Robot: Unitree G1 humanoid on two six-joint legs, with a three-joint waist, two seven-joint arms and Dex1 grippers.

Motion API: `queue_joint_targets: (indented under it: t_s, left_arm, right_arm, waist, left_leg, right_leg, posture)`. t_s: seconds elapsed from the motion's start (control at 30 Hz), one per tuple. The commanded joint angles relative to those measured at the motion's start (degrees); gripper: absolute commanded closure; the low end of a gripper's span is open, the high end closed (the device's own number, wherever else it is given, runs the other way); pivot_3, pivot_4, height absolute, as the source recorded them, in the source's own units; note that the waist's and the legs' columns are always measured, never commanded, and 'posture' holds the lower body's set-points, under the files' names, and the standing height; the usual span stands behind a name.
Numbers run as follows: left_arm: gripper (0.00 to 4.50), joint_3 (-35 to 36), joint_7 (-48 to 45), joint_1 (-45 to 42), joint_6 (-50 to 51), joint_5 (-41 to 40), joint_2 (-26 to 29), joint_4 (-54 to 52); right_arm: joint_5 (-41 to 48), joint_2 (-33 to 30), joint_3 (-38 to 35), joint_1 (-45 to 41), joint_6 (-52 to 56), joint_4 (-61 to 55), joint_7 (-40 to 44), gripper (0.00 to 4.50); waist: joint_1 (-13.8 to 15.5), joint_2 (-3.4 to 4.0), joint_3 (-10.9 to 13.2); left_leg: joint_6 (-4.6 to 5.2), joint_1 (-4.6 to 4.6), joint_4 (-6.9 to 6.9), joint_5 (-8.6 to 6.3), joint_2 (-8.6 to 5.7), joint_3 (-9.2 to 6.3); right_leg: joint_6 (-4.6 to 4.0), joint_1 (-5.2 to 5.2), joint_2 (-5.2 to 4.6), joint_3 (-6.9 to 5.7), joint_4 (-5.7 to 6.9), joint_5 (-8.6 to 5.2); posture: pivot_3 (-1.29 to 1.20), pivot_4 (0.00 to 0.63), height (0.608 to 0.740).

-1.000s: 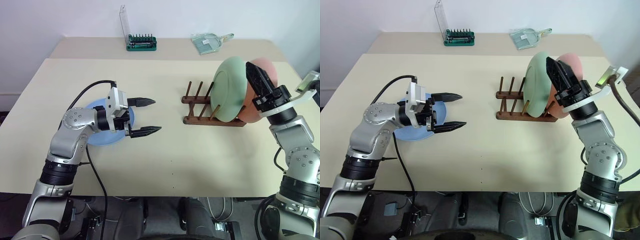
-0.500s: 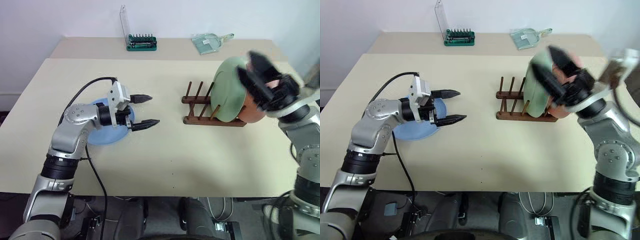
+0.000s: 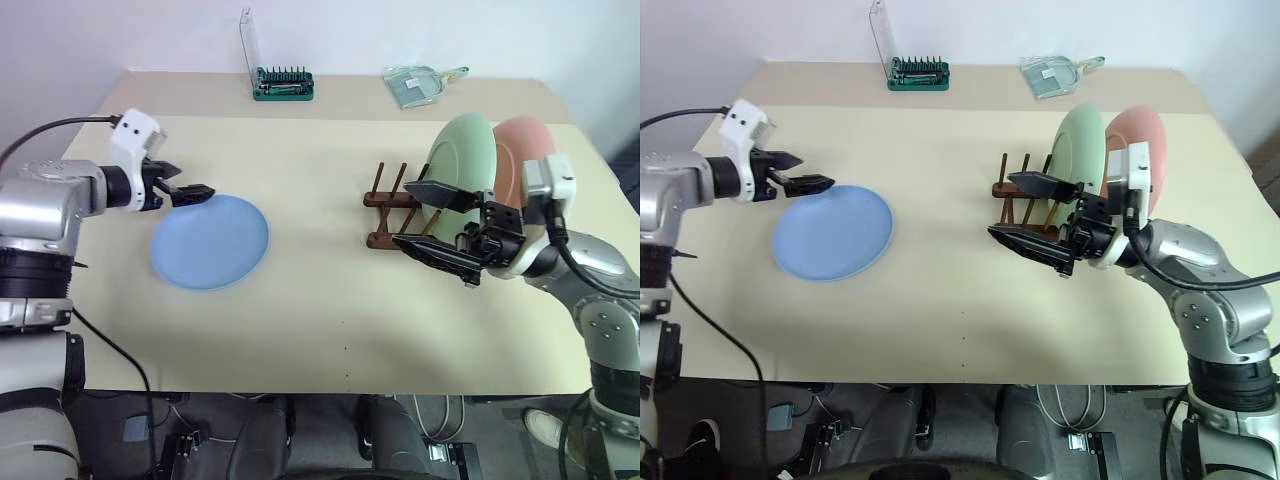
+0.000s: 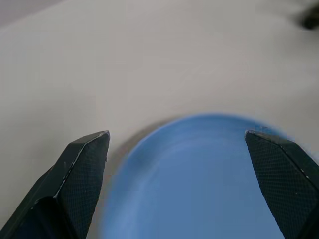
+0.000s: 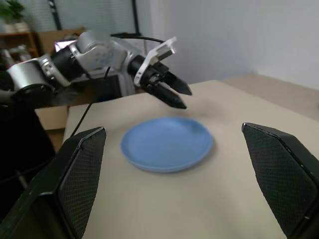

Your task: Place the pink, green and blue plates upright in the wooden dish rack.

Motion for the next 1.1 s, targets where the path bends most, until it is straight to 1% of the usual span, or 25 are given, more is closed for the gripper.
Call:
queue_joint_targets:
  t_s: [0.03, 0.17, 0.33, 0.43, 0.5, 0.6, 0.63, 0.7, 0.8, 0.9, 0.93, 1.07, 1.1]
  left_arm:
    - [0.0, -5.0, -3.2, -4.0, 9.3, 3.0, 4.2, 5.1]
    - [0.0, -9.3, -6.7, -7.9, 13.1, 4.7, 4.9, 12.0]
    - [0.0, -11.8, -9.0, -12.5, 13.3, 7.5, 4.6, 22.7]
    - [0.0, -14.0, -12.0, -14.4, 10.4, 10.0, 3.7, 30.5]
    - [0.0, -13.5, -13.4, -17.4, 9.8, 10.6, 2.1, 36.8]
    - [0.0, -13.9, -14.7, -20.1, 7.7, 12.8, 0.1, 43.0]
    - [0.0, -14.3, -15.3, -20.5, 6.6, 13.8, -0.5, 44.3]
    - [0.0, -12.6, -13.8, -21.6, 7.0, 13.9, -1.9, 47.1]
    - [0.0, -12.4, -15.0, -21.6, 7.3, 14.6, -3.7, 48.7]
    - [0.91, -12.6, -15.8, -20.5, 7.3, 15.6, -5.3, 49.1]
    - [1.36, -12.8, -16.3, -20.1, 7.4, 16.0, -5.8, 49.1]
    - [3.42, -12.2, -16.3, -19.4, 8.3, 16.4, -6.7, 49.5]
    - [3.87, -11.7, -15.8, -19.1, 8.4, 16.3, -6.8, 49.6]
  right_arm:
    - [-1.0, 1.5, -0.4, -1.9, -2.1, 0.6, 0.4, 0.05]
    - [-2.6, 2.7, 0.7, -2.3, -2.8, 1.0, 0.4, 0.05]
    - [-2.8, 3.7, 0.5, -1.1, -2.5, -0.1, -0.5, 0.05]
    - [-2.8, 3.8, 0.4, -0.6, -2.4, -0.5, -0.9, 0.05]
    - [-3.0, 3.8, 0.5, -0.7, -2.3, -0.3, -0.8, 0.05]
    - [-3.3, 3.8, 0.7, -1.0, -2.4, 0.1, -0.9, 0.05]
    - [-3.2, 3.9, 0.8, -1.0, -2.3, 0.0, -0.9, 0.05]
    - [-3.3, 3.9, 0.9, -1.0, -2.3, -0.1, -1.2, 0.05]
    - [-3.1, 3.9, 0.7, -0.8, -2.1, -0.7, -1.9, 0.05]
    - [-2.7, 3.5, 0.0, -0.2, -1.8, -1.3, -2.6, 0.0]
    - [-2.5, 3.3, -0.2, 0.0, -1.7, -1.4, -2.8, 0.0]
    - [-2.7, 3.0, -0.5, 0.6, -1.7, -1.8, -3.1, 0.0]
    - [-2.7, 3.0, -0.5, 0.7, -1.7, -1.9, -3.2, 0.0]
  waist:
    - [-0.1, -0.01, 0.0]
    - [0.0, -0.03, 0.0]
    - [-0.1, -0.06, 0.0]
    - [-0.1, -0.06, 0.0]
    - [-0.1, -0.09, 0.0]
    - [0.1, -0.16, 0.0]
    - [0.0, -0.16, 0.0]
    - [0.0, -0.17, 0.0]
    - [-0.1, -0.16, 0.0]
    - [0.0, -0.17, 0.0]
    - [0.1, -0.17, 0.0]
    - [0.0, -0.17, 0.0]
    - [0.0, -0.17, 0.0]
  left_leg:
    - [0.0, 0.0, 0.0, 0.0, 0.0, 0.01]
    - [-0.01, -0.04, -0.01, 0.0, 0.01, 0.0]
    - [-0.01, -0.23, 0.04, 0.01, 0.0, 0.0]
    - [-0.01, -0.34, 0.04, 0.01, 0.0, 0.01]
    - [-0.01, -0.44, 0.04, 0.01, 0.0, 0.03]
    - [-0.05, -0.82, 0.22, 0.04, 0.0, 0.0]
    - [-0.05, -0.83, 0.22, 0.04, -0.01, 0.01]
    - [-0.05, -0.83, 0.22, 0.04, -0.01, 0.01]
    - [-0.05, -0.81, 0.22, 0.04, -0.01, 0.0]
    - [-0.07, -0.78, 0.23, 0.05, -0.01, 0.01]
    - [-0.08, -0.77, 0.24, 0.05, -0.02, 0.01]
    - [-0.1, -0.76, 0.26, 0.07, -0.06, 0.01]
    - [-0.1, -0.74, 0.26, 0.07, -0.06, 0.01]
  right_leg:
    - [0.0, -0.01, 0.0, 0.0, 0.0, 0.0]
    - [0.0, -0.07, 0.01, -0.02, 0.06, -0.01]
    - [0.0, -0.22, 0.01, -0.02, 0.07, -0.01]
    - [0.01, -0.34, 0.01, -0.02, 0.08, 0.0]
    - [0.01, -0.46, 0.0, -0.01, 0.12, 0.0]
    - [0.02, -0.8, 0.0, -0.03, 0.29, 0.0]
    - [0.02, -0.81, 0.0, -0.03, 0.28, 0.0]
    - [0.02, -0.81, -0.01, -0.02, 0.27, 0.01]
    - [0.02, -0.82, -0.01, -0.03, 0.31, 0.01]
    - [0.02, -0.83, -0.04, -0.02, 0.47, 0.0]
    - [0.02, -0.83, -0.05, -0.02, 0.5, 0.0]
    - [0.02, -0.83, -0.1, -0.02, 0.61, 0.0]
    - [0.02, -0.83, -0.11, -0.02, 0.63, 0.0]
  posture:
    - [0.0, 0.15, 0.74]
    - [0.0, 0.15, 0.74]
    - [0.0, 0.15, 0.74]
    - [0.0, 0.15, 0.74]
    - [0.0, 0.15, 0.74]
    - [0.0, 0.15, 0.74]
    - [0.0, 0.15, 0.74]
    - [0.0, 0.15, 0.74]
    - [0.0, 0.15, 0.74]
    - [0.0, 0.15, 0.74]
    - [0.0, 0.15, 0.74]
    - [0.0, 0.15, 0.74]
    - [0.0, 0.15, 0.74]
